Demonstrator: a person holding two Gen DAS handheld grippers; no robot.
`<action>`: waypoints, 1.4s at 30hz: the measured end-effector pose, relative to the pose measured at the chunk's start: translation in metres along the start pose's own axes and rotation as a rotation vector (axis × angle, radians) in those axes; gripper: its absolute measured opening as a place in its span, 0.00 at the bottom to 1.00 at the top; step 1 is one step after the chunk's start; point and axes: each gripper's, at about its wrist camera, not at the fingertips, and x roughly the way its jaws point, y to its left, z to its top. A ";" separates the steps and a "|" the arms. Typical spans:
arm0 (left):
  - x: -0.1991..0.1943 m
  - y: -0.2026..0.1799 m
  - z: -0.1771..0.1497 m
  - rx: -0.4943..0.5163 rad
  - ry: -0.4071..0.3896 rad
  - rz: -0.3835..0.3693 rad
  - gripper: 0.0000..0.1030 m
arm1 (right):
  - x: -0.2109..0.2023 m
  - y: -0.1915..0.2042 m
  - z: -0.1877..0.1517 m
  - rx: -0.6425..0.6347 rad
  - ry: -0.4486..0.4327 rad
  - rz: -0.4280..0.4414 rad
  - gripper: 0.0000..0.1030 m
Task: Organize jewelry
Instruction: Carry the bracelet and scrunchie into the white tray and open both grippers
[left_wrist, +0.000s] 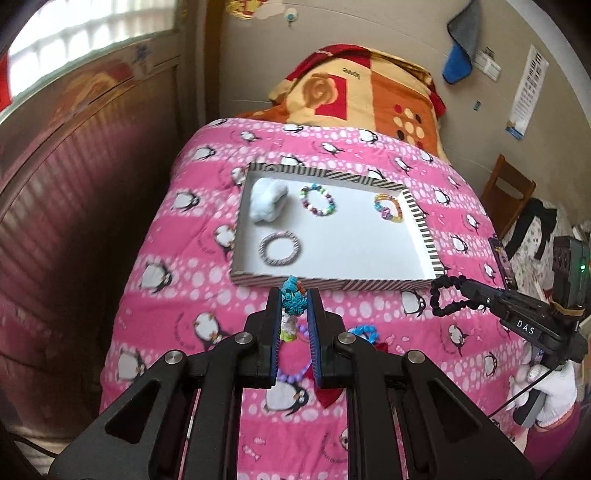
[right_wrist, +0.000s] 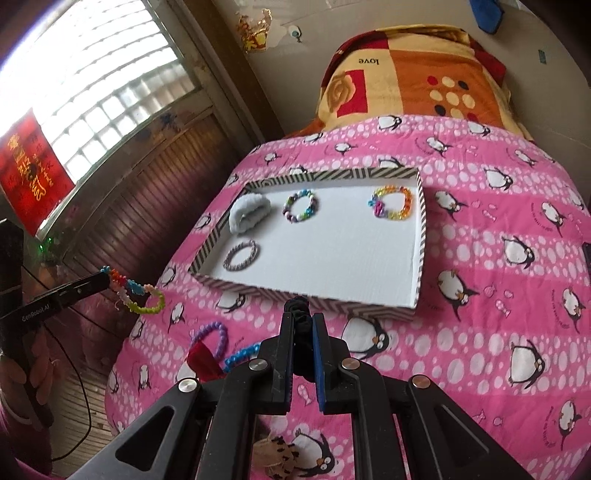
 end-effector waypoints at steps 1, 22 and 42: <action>0.003 -0.004 0.004 0.013 0.003 -0.004 0.12 | 0.000 0.000 0.001 0.003 -0.003 -0.003 0.08; 0.085 -0.059 0.070 0.167 0.073 -0.075 0.12 | 0.048 -0.022 0.059 0.032 0.012 -0.068 0.08; 0.189 -0.033 0.088 0.112 0.193 0.000 0.12 | 0.121 -0.046 0.110 0.068 0.084 -0.064 0.08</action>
